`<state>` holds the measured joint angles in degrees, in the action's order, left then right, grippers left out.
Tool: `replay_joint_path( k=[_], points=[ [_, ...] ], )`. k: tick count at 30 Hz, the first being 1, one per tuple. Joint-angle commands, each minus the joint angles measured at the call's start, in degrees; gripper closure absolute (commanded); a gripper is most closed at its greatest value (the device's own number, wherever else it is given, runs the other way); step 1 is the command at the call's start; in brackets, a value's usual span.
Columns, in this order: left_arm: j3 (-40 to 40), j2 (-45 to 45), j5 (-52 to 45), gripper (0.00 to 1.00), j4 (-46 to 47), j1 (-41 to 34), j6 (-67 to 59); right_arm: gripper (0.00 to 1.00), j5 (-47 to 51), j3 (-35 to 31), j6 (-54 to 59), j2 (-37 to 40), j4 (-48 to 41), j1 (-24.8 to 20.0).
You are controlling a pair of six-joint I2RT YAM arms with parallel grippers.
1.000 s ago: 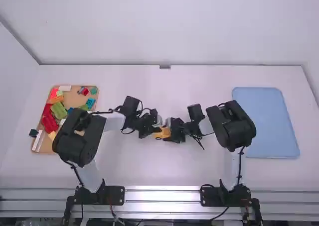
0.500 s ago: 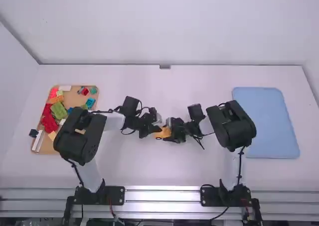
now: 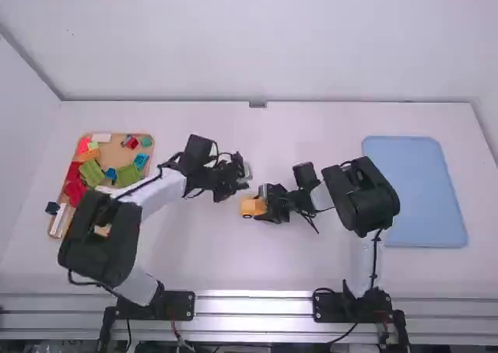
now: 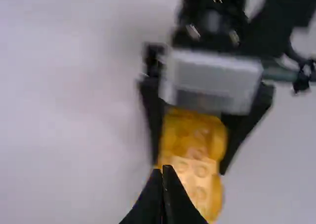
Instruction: Assemble lego blocks to make yellow taxi
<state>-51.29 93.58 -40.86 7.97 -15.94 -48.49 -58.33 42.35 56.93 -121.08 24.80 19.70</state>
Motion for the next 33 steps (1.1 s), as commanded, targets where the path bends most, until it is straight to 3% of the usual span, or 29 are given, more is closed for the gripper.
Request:
replay_joint_path(
  k=[1, 5, 6, 10, 11, 16, 20, 23, 28, 33],
  points=[
    [-1.0, -4.2, 8.8, 0.73, 0.0, 0.2, 6.9, 0.45, 1.0, -0.3, -0.1, -0.9, 0.1, -0.2],
    [-0.6, -5.2, 10.8, 0.62, 0.1, 0.2, 11.4, 0.42, 2.8, 0.0, -0.2, -0.9, 0.0, -0.2],
    [-0.5, -5.3, 11.3, 0.01, 0.4, 0.2, 13.0, 0.33, 2.9, 0.1, -0.2, -0.9, 0.0, -0.2],
    [-0.4, -5.2, 17.0, 0.01, -0.4, 0.2, 19.4, 0.03, 3.0, 0.1, -0.8, -0.6, 0.1, -0.3],
    [-0.4, -5.2, 18.9, 0.01, -1.1, 0.3, 22.5, 0.01, 3.3, 0.2, -2.6, -0.3, 0.3, -0.7],
    [-0.4, -5.3, 27.5, 0.01, -2.4, 1.0, 31.9, 0.01, 9.9, 1.1, -6.8, 3.9, -6.1, -1.8],
    [-0.4, -5.3, 33.2, 0.01, -2.6, 2.7, 39.6, 0.02, 22.4, 2.8, -4.0, 13.6, -24.0, -2.6],
    [-0.4, -5.3, 33.0, 0.01, -2.6, 4.7, 42.6, 0.01, 27.4, 3.0, -3.9, 19.5, -31.4, -3.1],
    [-0.4, -5.3, 32.9, 0.01, -1.7, 8.7, 48.9, 0.01, 30.4, 3.0, -4.0, 24.9, -34.3, -3.6],
    [-0.4, -5.6, 32.9, 0.01, 0.2, 13.0, 54.6, 0.02, 32.9, 3.1, -4.0, 25.6, -33.2, -3.3]
  ],
)
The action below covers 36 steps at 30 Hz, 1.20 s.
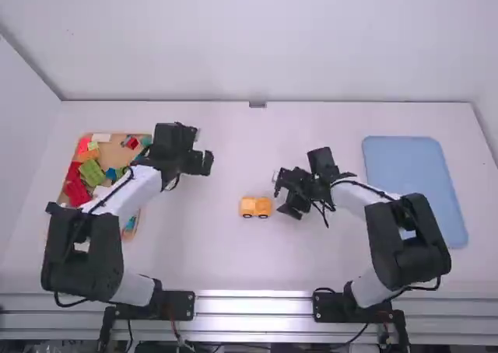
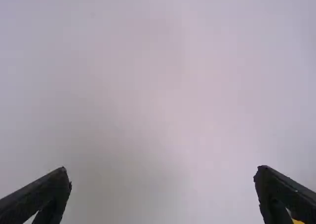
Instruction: Assemble lego blocks to make yellow taxi
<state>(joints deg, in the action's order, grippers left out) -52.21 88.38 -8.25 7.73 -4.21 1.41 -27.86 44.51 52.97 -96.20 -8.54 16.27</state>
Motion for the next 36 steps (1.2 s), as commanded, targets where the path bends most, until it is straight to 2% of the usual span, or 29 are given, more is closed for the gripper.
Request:
replay_joint_path(
  k=[1, 5, 8, 11, 15, 19, 20, 24, 27, 31, 36],
  points=[
    [0.5, -1.1, 0.3, 0.01, 1.1, 2.4, 4.9, 0.02, 2.9, 0.9, 0.0, 0.7, 0.5, 0.3],
    [-0.5, -3.9, 0.4, 0.01, 3.9, 3.9, 9.2, 0.02, 2.9, 1.0, 0.0, 0.7, 1.6, 1.0],
    [-4.5, -7.0, 1.0, 0.01, 11.9, 4.2, 13.9, 0.01, 2.8, 1.0, 0.0, 0.7, 2.5, 1.0],
    [-12.7, -10.6, 10.3, 0.01, 25.7, 3.6, 19.9, 0.01, 2.8, 1.0, 0.0, 0.7, 3.8, 1.0],
    [-20.7, -11.5, 22.1, 0.01, 37.4, 3.6, 19.8, 0.01, 2.8, 0.9, -1.4, 0.7, 5.4, 1.0],
    [-22.8, -11.5, 31.3, 0.01, 45.3, 7.5, 23.2, 0.01, 2.6, 1.0, -1.6, 0.7, 6.3, 1.0],
    [-22.8, -11.5, 31.3, 0.01, 45.5, 7.8, 23.5, 0.01, 2.6, 1.0, -1.6, 0.7, 6.4, 1.0],
    [-22.8, -10.9, 28.8, 0.01, 48.9, 17.2, 24.0, 0.01, 2.6, 1.0, -1.6, 1.8, 7.0, 1.0],
    [-22.9, -10.7, 21.4, 0.01, 47.9, 27.0, 18.3, 0.02, 2.2, 1.0, -1.5, 4.2, 6.8, 1.0],
    [-22.8, -9.4, 12.0, 0.01, 45.7, 36.5, 11.6, 0.01, 2.3, 1.0, -1.5, 6.8, 6.6, 1.0],
    [-22.8, -5.6, 8.6, 0.01, 47.1, 47.2, 8.0, 0.01, 2.6, 1.0, -0.9, 8.2, 7.3, 0.9]
  ],
)
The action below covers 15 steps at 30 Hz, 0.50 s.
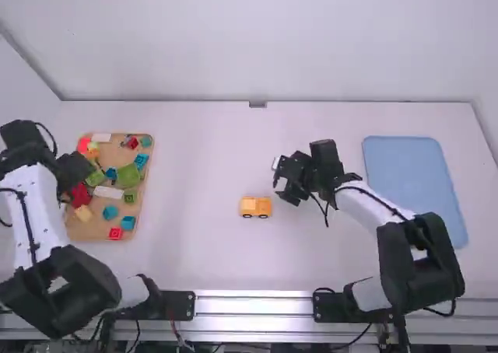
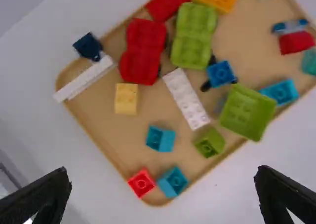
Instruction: Assemble lego blocks to make yellow taxi
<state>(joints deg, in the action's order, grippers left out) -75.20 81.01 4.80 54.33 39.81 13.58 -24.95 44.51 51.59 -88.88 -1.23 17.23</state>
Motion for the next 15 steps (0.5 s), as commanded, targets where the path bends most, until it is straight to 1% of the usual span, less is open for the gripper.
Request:
replay_joint_path(
  k=[1, 3, 5, 6, 7, 8, 11, 13, 14, 15],
  points=[
    [0.2, 3.6, -6.6, 0.01, 0.1, 5.6, -6.5, 0.02, -0.5, 1.0, 1.4, 0.9, -0.1, -0.2],
    [0.2, 7.1, -11.4, 0.0, -1.2, 8.8, -11.0, 0.01, -0.7, 1.0, 1.8, 0.9, 0.0, -0.7],
    [0.2, 10.2, -12.4, 0.04, -2.1, 10.3, -12.6, 0.01, -0.7, 1.0, 1.8, 0.9, 0.0, -0.7],
    [0.2, 12.4, -12.2, 0.08, -2.6, 10.8, -13.5, 0.01, -0.7, 1.0, 1.8, 0.9, 0.0, -0.7],
    [0.2, 13.4, -12.0, 0.09, -2.9, 10.9, -13.9, 0.01, -0.7, 1.0, 1.7, 0.9, 0.0, -0.7],
    [0.2, 15.5, -11.8, 0.14, -3.6, 11.0, -14.8, 0.01, -0.7, 1.0, 1.8, 0.9, 0.0, -0.7],
    [0.2, 20.3, -11.1, 0.21, -4.7, 10.4, -15.5, 0.01, -0.7, 1.0, 1.8, 0.9, 0.0, -0.7],
    [0.2, 24.3, -8.8, 0.33, -6.0, 10.3, -13.7, 0.01, -0.7, 1.0, 1.8, 0.9, 0.0, -0.7],
    [0.2, 25.2, -8.0, 0.36, -6.3, 10.5, -12.8, 0.02, -0.7, 1.0, 1.8, 0.9, 0.0, -0.7],
    [0.3, 25.6, -7.5, 0.36, -6.5, 10.6, -12.5, 0.01, -0.7, 1.0, 1.7, 0.9, 0.0, -0.7]
  ],
)
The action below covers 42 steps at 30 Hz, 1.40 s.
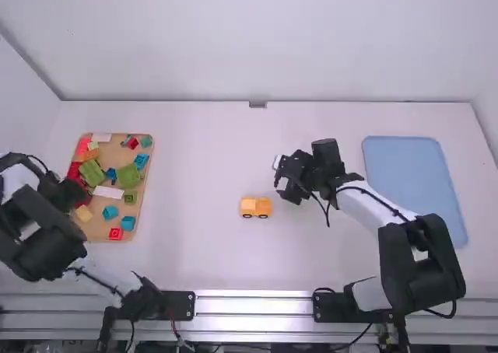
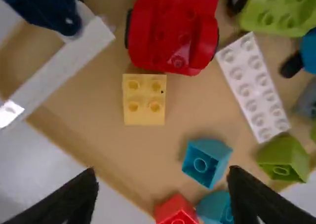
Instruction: Assemble lego blocks to make yellow taxi
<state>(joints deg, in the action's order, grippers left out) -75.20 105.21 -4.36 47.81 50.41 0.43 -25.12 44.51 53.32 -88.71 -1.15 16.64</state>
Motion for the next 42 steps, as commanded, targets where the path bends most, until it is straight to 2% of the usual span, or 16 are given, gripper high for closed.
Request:
replay_joint_path(
  k=[1, 2, 5, 13, 19, 22, 24, 28, 34, 36, 39, 42],
  points=[
    [0.3, 2.6, 2.7, 0.4, -0.3, 0.0, 1.9, 0.01, -0.5, 1.0, 0.0, 0.7, -0.1, -0.1],
    [0.3, 3.7, 3.0, 0.45, -0.8, 0.0, 1.9, 0.02, -0.5, 1.0, 0.0, 0.7, -0.1, -0.1],
    [1.6, 4.9, 2.9, 0.5, -3.0, -0.2, 1.9, 0.01, -0.5, 1.0, 0.0, 0.7, 0.0, -0.1],
    [11.6, 4.8, 7.3, 0.49, -16.3, -1.3, 2.4, 0.01, -0.5, 1.0, 0.0, 0.7, 1.4, -0.1],
    [18.4, 4.7, 7.1, 0.63, -27.6, -1.7, 3.7, 0.01, -0.5, 0.9, 0.0, 0.7, 1.0, -0.1],
    [20.7, 4.5, 7.2, 0.66, -31.4, -1.4, 3.8, 0.02, -0.5, 0.9, -0.2, 0.7, 1.0, -0.1],
    [21.2, 4.5, 7.1, 0.7, -31.9, -1.3, 3.9, 0.02, -0.5, 1.0, -0.7, 0.7, 1.2, -0.1],
    [20.6, 3.7, 6.8, 0.87, -29.7, -1.3, 5.0, 0.02, -0.5, 1.0, -0.6, 0.7, 1.6, -0.1],
    [15.9, -1.4, 4.0, 0.87, -23.1, -2.3, 5.7, 0.01, -0.5, 1.0, -3.0, 0.7, 3.7, -0.1],
    [14.5, -5.7, 1.1, 0.87, -21.5, -3.8, 4.4, 0.02, -0.5, 1.0, -4.8, 0.7, 4.3, -0.1],
    [14.0, -12.2, -1.5, 0.82, -20.3, -7.3, 4.0, 0.01, -0.3, 1.0, -9.5, 0.7, 5.7, -0.5],
    [14.1, -17.7, -1.4, 0.82, -19.3, -12.5, 4.0, 0.01, -0.5, 1.0, -14.8, 0.7, 7.6, -1.6]
  ],
)
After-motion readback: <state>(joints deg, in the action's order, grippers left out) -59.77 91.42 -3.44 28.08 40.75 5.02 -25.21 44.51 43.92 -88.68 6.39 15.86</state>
